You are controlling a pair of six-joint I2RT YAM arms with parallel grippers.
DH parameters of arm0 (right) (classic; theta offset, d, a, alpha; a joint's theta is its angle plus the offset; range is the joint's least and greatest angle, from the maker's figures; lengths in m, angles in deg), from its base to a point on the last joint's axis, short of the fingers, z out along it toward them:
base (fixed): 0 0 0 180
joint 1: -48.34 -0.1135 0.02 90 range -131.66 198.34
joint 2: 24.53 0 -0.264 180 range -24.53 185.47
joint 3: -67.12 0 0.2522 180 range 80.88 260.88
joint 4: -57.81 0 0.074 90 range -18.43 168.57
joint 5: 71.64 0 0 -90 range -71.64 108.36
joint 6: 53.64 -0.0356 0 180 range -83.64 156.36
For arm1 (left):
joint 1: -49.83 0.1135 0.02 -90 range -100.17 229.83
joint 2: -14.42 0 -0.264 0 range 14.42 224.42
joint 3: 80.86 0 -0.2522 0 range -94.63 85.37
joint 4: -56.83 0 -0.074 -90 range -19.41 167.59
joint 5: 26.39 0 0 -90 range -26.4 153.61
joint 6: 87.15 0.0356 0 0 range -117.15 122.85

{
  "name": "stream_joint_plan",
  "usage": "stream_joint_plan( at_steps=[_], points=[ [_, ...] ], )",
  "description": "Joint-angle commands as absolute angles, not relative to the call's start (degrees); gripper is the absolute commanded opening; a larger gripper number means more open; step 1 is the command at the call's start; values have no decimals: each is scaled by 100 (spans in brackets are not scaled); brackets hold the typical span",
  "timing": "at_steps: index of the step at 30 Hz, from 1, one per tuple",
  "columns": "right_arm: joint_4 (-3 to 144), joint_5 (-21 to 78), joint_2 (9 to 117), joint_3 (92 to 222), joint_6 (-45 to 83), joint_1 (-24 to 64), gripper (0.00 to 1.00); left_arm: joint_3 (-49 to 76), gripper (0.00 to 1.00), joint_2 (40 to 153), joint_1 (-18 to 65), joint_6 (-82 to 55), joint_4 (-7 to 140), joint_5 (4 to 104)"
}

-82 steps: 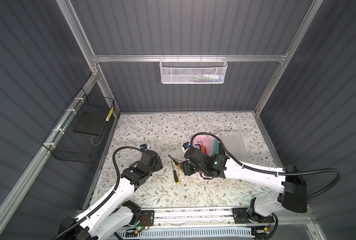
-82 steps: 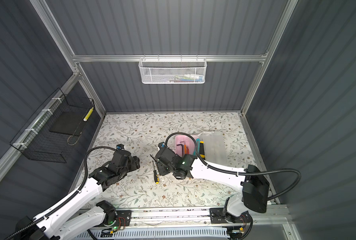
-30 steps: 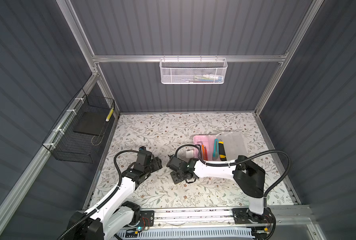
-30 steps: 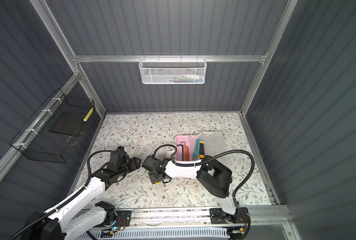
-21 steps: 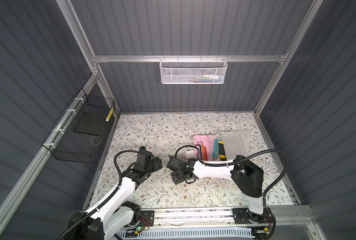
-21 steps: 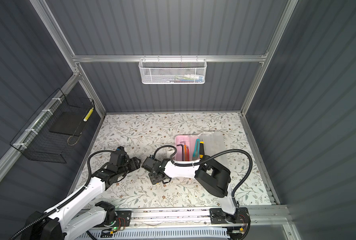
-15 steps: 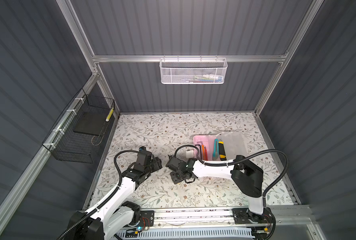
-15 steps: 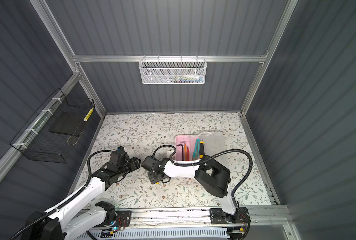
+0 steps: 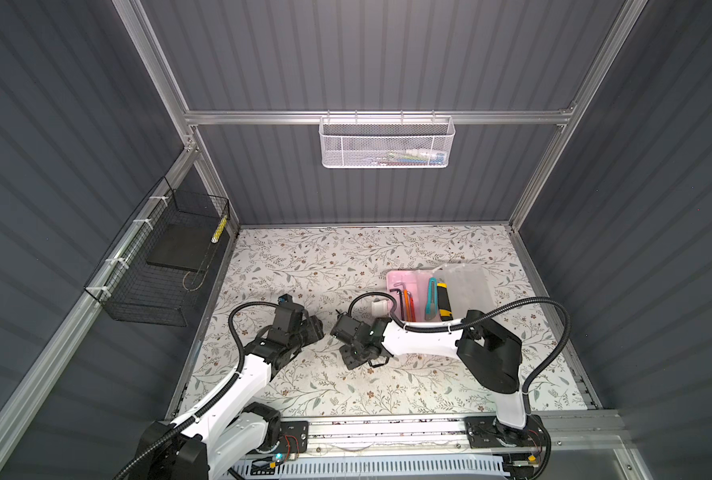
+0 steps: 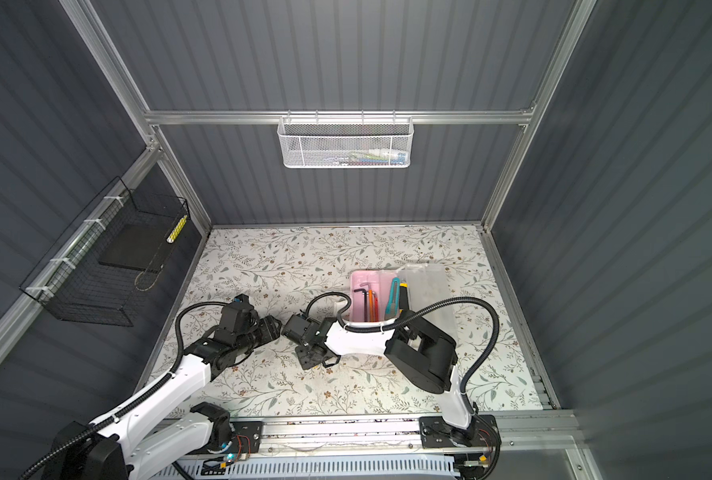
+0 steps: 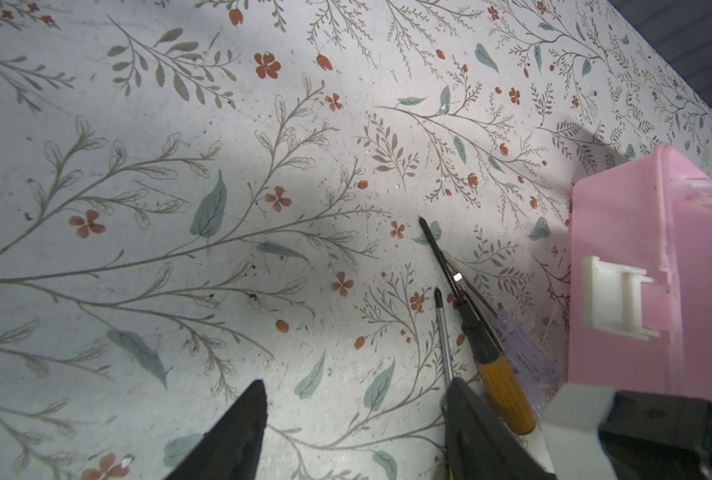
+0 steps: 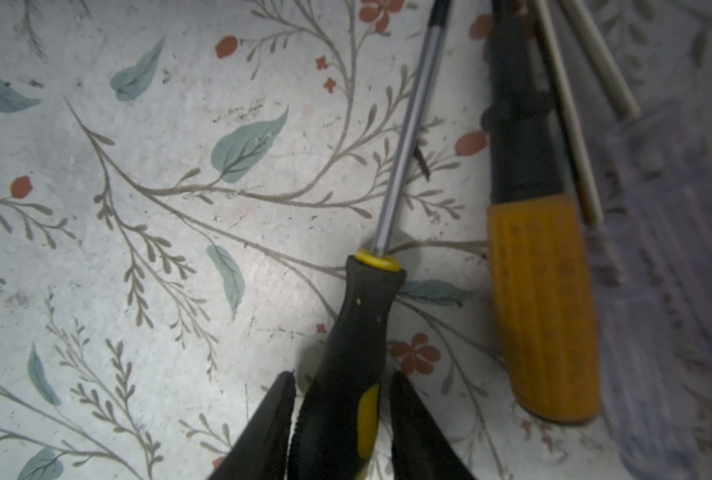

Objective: Pack the tool kit
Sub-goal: 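Carry the black-yellow screwdriver with the right gripper into the pink box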

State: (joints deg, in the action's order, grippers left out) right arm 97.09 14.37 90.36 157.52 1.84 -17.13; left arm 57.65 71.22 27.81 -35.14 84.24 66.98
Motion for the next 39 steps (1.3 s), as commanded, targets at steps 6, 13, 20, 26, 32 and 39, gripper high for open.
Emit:
stream_joint_plan(
  at_steps=[6,13,20,26,32,39],
  points=[
    [9934,1436,9062,15740,88,-1766,25,5737,69,7128,2821,-3477,8448,6756],
    [9975,1403,8776,15709,137,-1774,0,5636,69,7169,2823,-3456,8452,6780],
    [10291,973,7881,15614,362,-1723,0,5415,69,7124,2821,-3341,8592,6916],
    [11201,44,6422,15293,629,-1245,0,5236,69,7117,2821,-3166,8608,6911],
    [11924,-501,4927,14809,1123,6,0,5132,69,7349,2821,-3041,8430,6698],
    [11781,-328,4001,14091,1707,1470,0,5150,69,7501,2821,-3034,8229,6608]
  ],
)
